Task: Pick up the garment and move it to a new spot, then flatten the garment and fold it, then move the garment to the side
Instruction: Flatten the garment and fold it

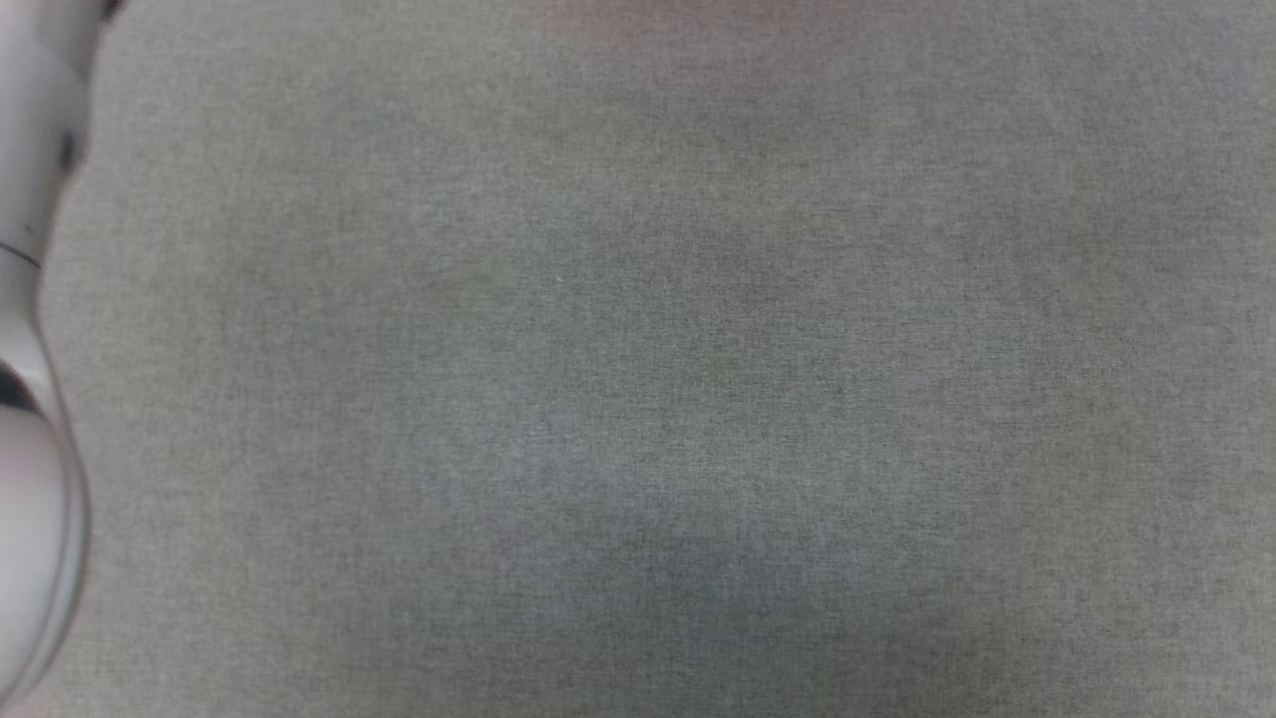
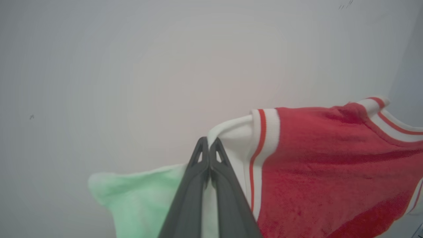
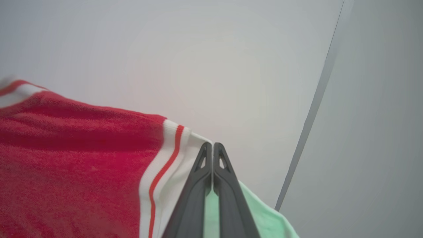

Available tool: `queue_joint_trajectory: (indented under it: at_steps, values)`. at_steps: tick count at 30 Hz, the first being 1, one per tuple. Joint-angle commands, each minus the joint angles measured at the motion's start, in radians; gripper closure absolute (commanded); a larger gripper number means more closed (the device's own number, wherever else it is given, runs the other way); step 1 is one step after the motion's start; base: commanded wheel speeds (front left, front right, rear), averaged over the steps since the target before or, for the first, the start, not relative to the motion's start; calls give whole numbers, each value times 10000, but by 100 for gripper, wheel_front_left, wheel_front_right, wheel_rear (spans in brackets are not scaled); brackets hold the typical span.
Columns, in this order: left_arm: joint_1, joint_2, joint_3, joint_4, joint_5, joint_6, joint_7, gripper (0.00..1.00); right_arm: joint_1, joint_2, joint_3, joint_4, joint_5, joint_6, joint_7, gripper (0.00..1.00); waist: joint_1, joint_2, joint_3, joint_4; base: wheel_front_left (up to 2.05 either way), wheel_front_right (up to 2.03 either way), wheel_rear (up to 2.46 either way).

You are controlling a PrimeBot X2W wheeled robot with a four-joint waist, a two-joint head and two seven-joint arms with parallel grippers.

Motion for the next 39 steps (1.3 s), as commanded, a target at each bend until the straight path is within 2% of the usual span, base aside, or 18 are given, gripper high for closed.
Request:
queue_joint_trajectory:
  at_steps: [1,4,7,10,17,22,26,28,33,39]
  values:
    - [382,29,192,75,118,-164,-7,100,484,8,191,29,-181,-18,51,100,0,0,-44,63,0,0,0]
    - [1226,-74,538,107,-55,-313,-6,100,1055,-81,504,-250,-226,-18,60,100,0,0,-173,108,0,0,0]
    - [1893,-91,493,55,-225,-385,32,100,1708,-179,744,-629,-122,-18,169,100,0,0,-305,95,0,0,0]
    - [3064,30,370,-802,-589,-405,210,100,2847,-591,1173,-1433,41,-18,296,100,0,0,-582,134,0,0,0]
    - [6441,1143,-3,-3432,-1441,-404,239,100,5413,-2036,2010,-3962,690,-18,646,100,0,0,-1157,150,0,0,0]
    - [8587,1857,27,-5076,-1788,-405,64,100,7058,-3152,2012,-5846,1011,-18,1019,100,0,0,-1550,75,0,0,0]
    - [10291,2444,346,-6335,-1983,-377,-2,100,8465,-3931,1619,-7305,1058,-18,1451,100,0,0,-1811,-13,0,0,0]
    - [11150,2647,691,-7006,-1967,-198,-20,100,9201,-4231,1298,-8049,1046,-18,1708,100,0,0,-1928,-90,0,0,0]
    - [13592,3032,1805,-8945,-1423,457,-20,100,11198,-4896,160,-9667,694,-18,2542,100,0,0,-2171,-266,0,0,0]
    - [16047,3470,2718,-11152,-753,1251,-23,100,13684,-5397,-1731,-11669,152,-18,4030,100,0,0,-2352,-402,0,0,0]
